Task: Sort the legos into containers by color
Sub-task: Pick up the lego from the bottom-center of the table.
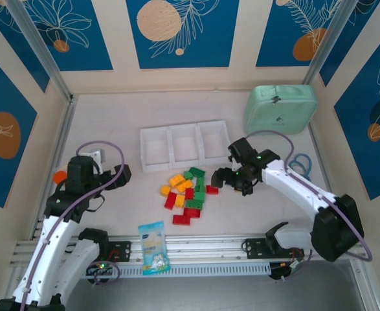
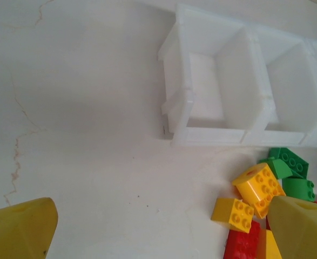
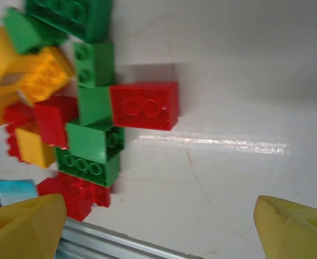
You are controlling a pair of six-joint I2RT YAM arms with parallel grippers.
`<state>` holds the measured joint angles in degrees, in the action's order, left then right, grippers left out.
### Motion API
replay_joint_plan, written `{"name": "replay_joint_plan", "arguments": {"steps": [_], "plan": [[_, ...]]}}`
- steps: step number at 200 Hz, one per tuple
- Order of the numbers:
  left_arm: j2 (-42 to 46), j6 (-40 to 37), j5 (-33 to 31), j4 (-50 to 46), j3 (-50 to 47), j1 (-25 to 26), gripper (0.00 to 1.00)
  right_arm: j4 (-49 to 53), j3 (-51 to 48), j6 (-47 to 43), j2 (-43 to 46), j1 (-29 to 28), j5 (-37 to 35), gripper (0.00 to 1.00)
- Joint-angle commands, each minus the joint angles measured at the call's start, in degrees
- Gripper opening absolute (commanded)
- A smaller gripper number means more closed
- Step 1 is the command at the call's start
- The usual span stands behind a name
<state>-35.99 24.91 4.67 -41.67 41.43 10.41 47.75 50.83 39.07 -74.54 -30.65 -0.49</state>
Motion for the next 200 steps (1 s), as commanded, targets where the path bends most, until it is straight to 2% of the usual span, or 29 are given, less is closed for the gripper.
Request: {"name": "replay_joint_plan", "arguments": {"steps": [1,72,171,200], "plan": [[1.1,-2.9,2.8,-3.2,2.1,0.3,0.99,1.4,3.0,2.4,-5.3,-2.5,-3.5,0.89],[3.6,-4.8,5.9,-1.3,0.8,0.2,0.99,0.4,10.8,1.4,-18.6,-5.7,-5.7,0.84],[4.4,-5.6,7.8,1.1,-0.5,0.3,0.99,-0.6,11.3,1.6,-26.2,-7.2,-8.3,0.74],[4.7,-5.7,8.1,1.3,-0.7,0.2,0.99,-0.3,11.2,0.9,-27.1,-6.7,-10.7,0.66]]}}
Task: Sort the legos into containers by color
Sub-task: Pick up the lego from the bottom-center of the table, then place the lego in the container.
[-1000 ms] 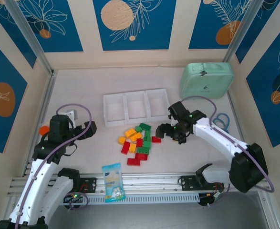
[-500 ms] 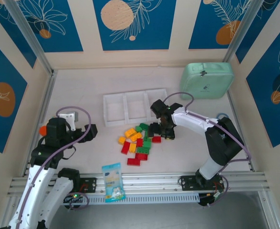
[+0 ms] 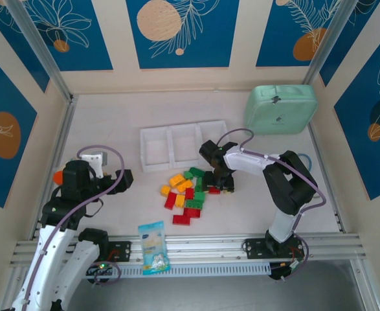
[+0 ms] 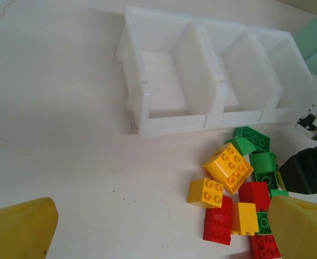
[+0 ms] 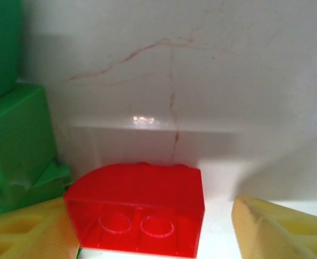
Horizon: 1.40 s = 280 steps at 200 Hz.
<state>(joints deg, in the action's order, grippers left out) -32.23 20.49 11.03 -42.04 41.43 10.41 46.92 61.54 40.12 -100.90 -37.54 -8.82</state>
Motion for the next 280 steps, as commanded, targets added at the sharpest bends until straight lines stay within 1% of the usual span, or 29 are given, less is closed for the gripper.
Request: {"name": "replay_joint_plan", "arguments": {"steps": [1,35,63,73,107,130,147,171,199,223,245,254,263,280], "plan": [[1.0,-1.2,1.7,1.8,-0.7,0.3,0.99,0.6,0.4,-0.2,-0.8,0.2,-2.4,0.65],[1.1,-1.2,2.0,2.1,-0.9,0.2,0.99,0.7,-0.1,-1.4,0.0,1.2,-3.1,0.55],[1.1,-1.2,2.2,2.4,-1.0,0.3,0.99,1.8,0.3,-2.3,1.8,1.5,-3.9,0.43],[1.1,-1.1,2.3,2.5,-1.1,0.3,0.99,2.5,0.9,-2.8,3.0,1.5,-4.3,0.4],[1.0,-1.1,2.6,2.9,-1.4,0.3,0.99,5.5,5.7,-4.9,8.5,1.6,-6.7,0.36],[1.1,-1.0,3.0,3.2,-1.5,0.2,0.99,4.3,10.2,-8.8,11.3,2.6,-7.2,0.36],[1.0,-1.1,3.2,3.5,-1.6,0.3,0.99,2.2,14.1,-11.9,10.5,5.2,-5.5,0.36],[1.1,-1.2,3.7,3.5,-1.6,0.3,0.99,0.0,20.1,-14.5,5.9,9.2,-1.7,0.36],[1.2,-1.2,4.2,3.7,-1.7,0.3,0.99,-0.8,28.0,-16.5,-1.0,11.8,1.2,0.37],[1.3,-1.3,4.6,3.8,-1.8,0.3,0.99,-0.2,34.1,-17.5,-7.2,13.4,1.9,0.41],[1.5,-1.2,5.0,4.0,-1.9,0.3,0.99,0.3,37.9,-17.2,-11.5,14.8,4.7,0.46],[1.6,-1.2,5.3,4.1,-1.9,0.2,0.99,0.5,38.7,-17.2,-12.3,14.9,5.0,0.51],[1.7,-1.2,5.5,4.1,-1.9,0.3,0.99,1.0,39.2,-17.1,-12.4,14.8,5.0,0.59],[1.9,-1.3,5.7,4.3,-1.9,0.3,0.99,2.0,39.0,-16.7,-11.6,14.4,5.1,0.7]]}}
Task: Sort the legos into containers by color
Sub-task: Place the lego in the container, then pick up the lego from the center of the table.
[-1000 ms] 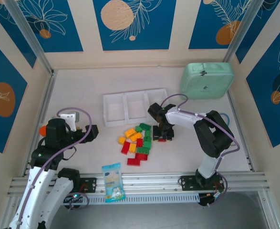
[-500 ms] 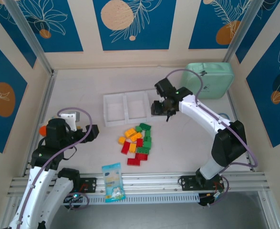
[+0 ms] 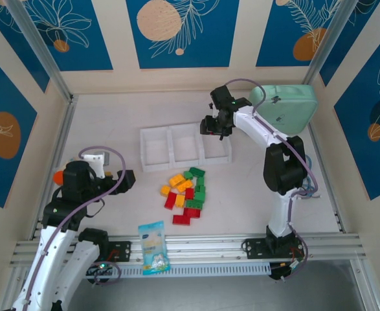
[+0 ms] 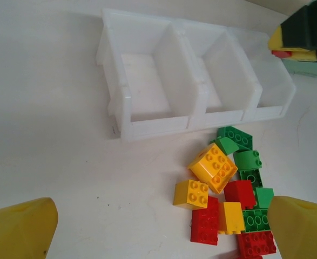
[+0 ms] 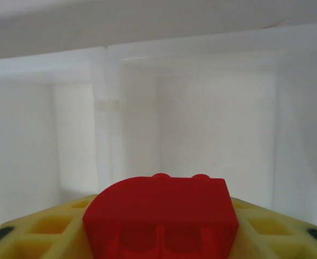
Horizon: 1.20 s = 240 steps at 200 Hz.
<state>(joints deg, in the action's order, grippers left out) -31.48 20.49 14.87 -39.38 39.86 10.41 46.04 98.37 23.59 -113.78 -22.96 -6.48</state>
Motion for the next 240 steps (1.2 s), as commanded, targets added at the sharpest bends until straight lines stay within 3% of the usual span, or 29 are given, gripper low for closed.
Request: {"name": "replay_joint_plan", "arguments": {"steps": [1,30,41,78,139,163,240], "plan": [[1.2,-1.2,1.9,1.7,-0.4,0.2,0.99,2.9,2.1,-0.1,1.4,-0.2,2.8,0.71],[1.5,-1.2,2.2,1.9,-0.5,0.3,0.99,5.4,-0.2,2.1,5.4,-1.3,2.6,0.86],[1.6,-1.3,2.2,2.0,-0.5,0.3,0.99,6.7,-1.4,3.4,7.3,-2.1,2.1,1.0],[2.6,-1.1,2.2,2.2,-0.7,0.2,0.99,8.7,-9.9,8.2,15.2,-7.2,0.1,1.0],[3.3,-1.1,2.0,2.3,-0.7,0.3,0.99,8.4,-22.1,15.8,18.6,-16.1,-1.5,0.89],[3.8,-1.1,2.4,2.3,-0.7,0.3,0.99,4.7,-24.9,16.6,16.9,-16.8,0.1,0.79],[4.5,-0.9,3.1,2.8,-1.2,0.3,0.99,3.5,-22.1,14.4,9.4,-16.8,-0.4,0.69]]}}
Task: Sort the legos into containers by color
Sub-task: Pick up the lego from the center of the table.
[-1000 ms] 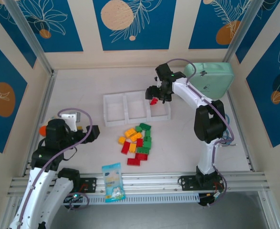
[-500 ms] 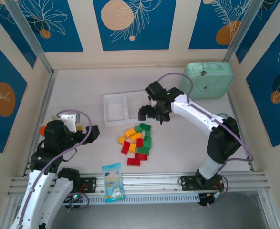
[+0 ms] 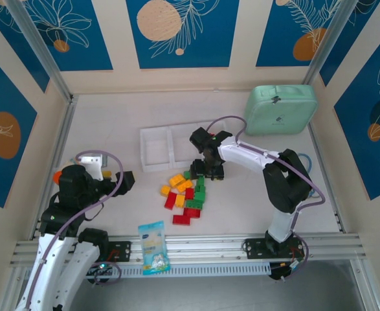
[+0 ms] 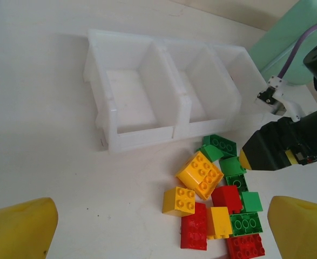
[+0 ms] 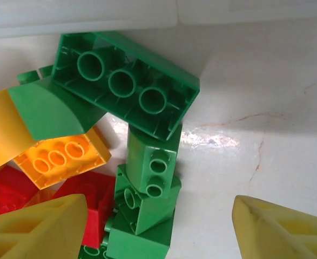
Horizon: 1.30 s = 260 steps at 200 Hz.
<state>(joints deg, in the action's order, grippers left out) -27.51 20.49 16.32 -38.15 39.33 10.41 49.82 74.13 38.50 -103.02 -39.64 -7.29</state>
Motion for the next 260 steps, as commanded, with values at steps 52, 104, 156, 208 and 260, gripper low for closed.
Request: {"name": "replay_joint_plan", "arguments": {"steps": [52,104,156,208,260], "plan": [[0.1,-0.9,1.9,1.9,-0.8,0.3,0.99,-0.6,2.2,-1.4,-3.8,-0.6,0.7,0.61],[-0.3,-0.9,2.0,2.0,-0.8,0.2,0.99,-0.7,2.6,-1.9,-7.0,-1.0,0.7,0.6],[-0.5,-0.7,1.6,1.8,-0.7,0.2,0.99,-1.4,2.4,-2.5,-9.2,-0.2,0.2,0.46],[-0.4,-0.7,1.5,1.8,-0.8,0.3,0.99,-1.5,-0.3,-2.9,-7.0,0.8,-1.6,0.34],[-0.5,-0.7,1.8,1.8,-0.8,0.3,0.99,3.3,1.5,-4.8,1.6,0.2,-4.2,0.26]]}}
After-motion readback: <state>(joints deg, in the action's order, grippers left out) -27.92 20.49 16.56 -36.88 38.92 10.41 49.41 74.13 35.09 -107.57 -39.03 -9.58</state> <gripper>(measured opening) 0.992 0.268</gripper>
